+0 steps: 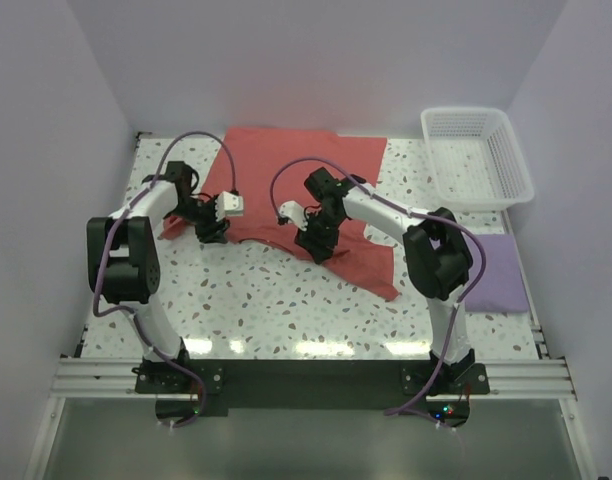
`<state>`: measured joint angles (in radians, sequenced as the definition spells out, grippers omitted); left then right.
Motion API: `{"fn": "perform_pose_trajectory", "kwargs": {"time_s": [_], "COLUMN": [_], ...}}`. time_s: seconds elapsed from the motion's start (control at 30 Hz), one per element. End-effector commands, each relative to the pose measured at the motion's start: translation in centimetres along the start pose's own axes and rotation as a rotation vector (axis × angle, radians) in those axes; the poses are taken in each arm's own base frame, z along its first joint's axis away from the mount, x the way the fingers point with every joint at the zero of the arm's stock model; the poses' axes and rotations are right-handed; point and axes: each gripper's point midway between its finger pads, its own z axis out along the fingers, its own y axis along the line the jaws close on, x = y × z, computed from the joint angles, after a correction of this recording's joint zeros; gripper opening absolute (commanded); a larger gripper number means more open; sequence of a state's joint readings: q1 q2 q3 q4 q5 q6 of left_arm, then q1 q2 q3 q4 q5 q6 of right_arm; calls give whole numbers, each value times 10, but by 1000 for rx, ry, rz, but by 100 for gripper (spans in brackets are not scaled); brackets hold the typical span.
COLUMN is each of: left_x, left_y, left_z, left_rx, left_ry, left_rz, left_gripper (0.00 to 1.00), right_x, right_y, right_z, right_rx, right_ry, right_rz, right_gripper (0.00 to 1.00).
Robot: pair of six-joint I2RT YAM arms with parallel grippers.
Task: Fold and stack the t-shirts
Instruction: Flatten the tshirt out
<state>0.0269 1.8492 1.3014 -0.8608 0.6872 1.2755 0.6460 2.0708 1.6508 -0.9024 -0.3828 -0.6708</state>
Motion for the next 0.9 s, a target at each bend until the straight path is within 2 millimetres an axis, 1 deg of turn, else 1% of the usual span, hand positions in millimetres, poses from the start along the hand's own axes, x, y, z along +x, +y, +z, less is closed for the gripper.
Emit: {"fn": "perform_pose_trajectory", "kwargs": {"time_s": [0.0, 0.03, 0.17, 0.23, 0.3, 0.37, 0.43, 0.47, 0.5, 0.6, 0.73, 0.87], "left_x": [-16, -16, -13, -9, -4, -1, -1, -2, -2, -3, -5, -6], "left_y": [0, 2, 10, 11, 10, 13, 20, 20, 21, 22, 24, 26], "left_z": [-5, -5, -1, 2, 6, 9, 11, 11, 12, 12, 11, 12], "left_rx": [14, 11, -14, -14, -12, -12, -40, -47, -53, -59, -61, -62], "left_ry": [-65, -67, -59, -43, -36, -25, -22, -23, -24, -24, -27, -27], "left_rz": [310, 330, 411, 450, 452, 456, 457, 462, 454, 458, 448, 438], "left_gripper": [53, 53, 52, 51, 50, 48, 42, 39, 34, 24, 15, 10], "right_x": [-12, -11, -15, -20, -25, -28, -31, -32, -35, -34, -31, -27], "right_y": [-7, -4, 2, 5, 7, 7, 4, 2, 0, -6, -13, -22], "right_z": [-11, -10, -17, -24, -31, -33, -34, -33, -34, -27, -18, -8], "right_rx": [42, 31, 8, -1, -4, -5, 2, 5, 12, 11, 19, 39], "right_ry": [-55, -57, -82, -102, -124, -140, -147, -148, -153, -142, -124, -106], "right_rz": [-93, -97, -127, -140, -146, -146, -152, -155, -160, -166, -180, -192], "right_gripper": [52, 52, 51, 52, 52, 52, 52, 52, 52, 51, 51, 51]}}
